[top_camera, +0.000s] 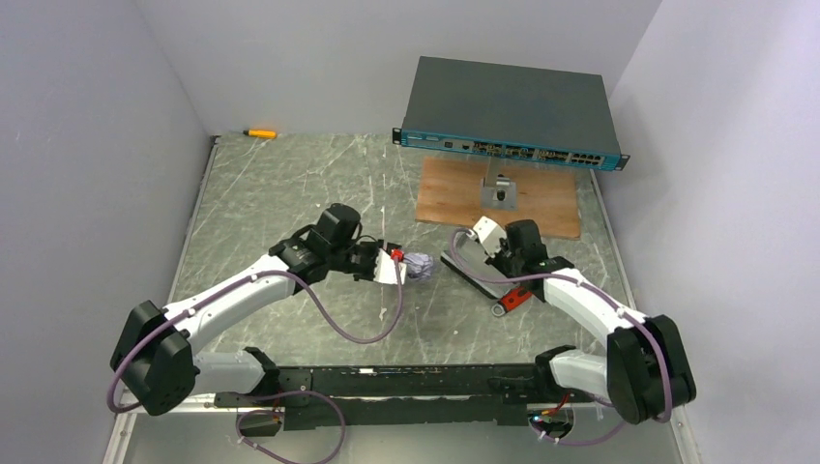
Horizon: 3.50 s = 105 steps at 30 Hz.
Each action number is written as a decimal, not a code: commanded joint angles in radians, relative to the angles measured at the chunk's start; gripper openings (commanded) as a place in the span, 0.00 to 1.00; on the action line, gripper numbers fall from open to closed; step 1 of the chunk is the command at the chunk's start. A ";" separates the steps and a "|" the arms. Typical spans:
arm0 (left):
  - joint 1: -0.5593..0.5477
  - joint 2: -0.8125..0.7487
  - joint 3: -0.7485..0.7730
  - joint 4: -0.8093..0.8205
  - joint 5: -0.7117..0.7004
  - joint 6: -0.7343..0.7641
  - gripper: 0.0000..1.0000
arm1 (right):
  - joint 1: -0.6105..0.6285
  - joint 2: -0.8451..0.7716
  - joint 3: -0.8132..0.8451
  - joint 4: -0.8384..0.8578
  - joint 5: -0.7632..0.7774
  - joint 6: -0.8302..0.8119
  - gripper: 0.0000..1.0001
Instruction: Open the umbrella
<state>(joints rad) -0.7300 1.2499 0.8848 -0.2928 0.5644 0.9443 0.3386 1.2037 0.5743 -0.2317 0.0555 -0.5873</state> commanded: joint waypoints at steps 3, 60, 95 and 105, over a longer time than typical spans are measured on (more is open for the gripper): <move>0.052 -0.069 -0.057 0.020 -0.015 0.025 0.00 | -0.097 -0.110 -0.094 0.048 0.112 -0.194 0.00; 0.221 -0.168 0.229 -0.158 0.470 -0.776 0.00 | 0.308 -0.196 0.503 -0.052 -0.886 0.443 0.97; 0.397 -0.321 0.152 -0.602 0.337 -0.092 0.63 | 0.176 -0.162 0.525 -0.008 -0.958 0.534 0.00; 0.344 -0.367 0.102 -0.318 0.292 -0.184 0.51 | 0.143 -0.149 0.497 0.074 -1.019 0.714 0.00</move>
<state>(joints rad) -0.3462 0.9001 0.9745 -0.7494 0.8562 0.7685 0.4877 1.0622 1.0588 -0.2802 -0.9092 0.0437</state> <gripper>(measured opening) 0.515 0.364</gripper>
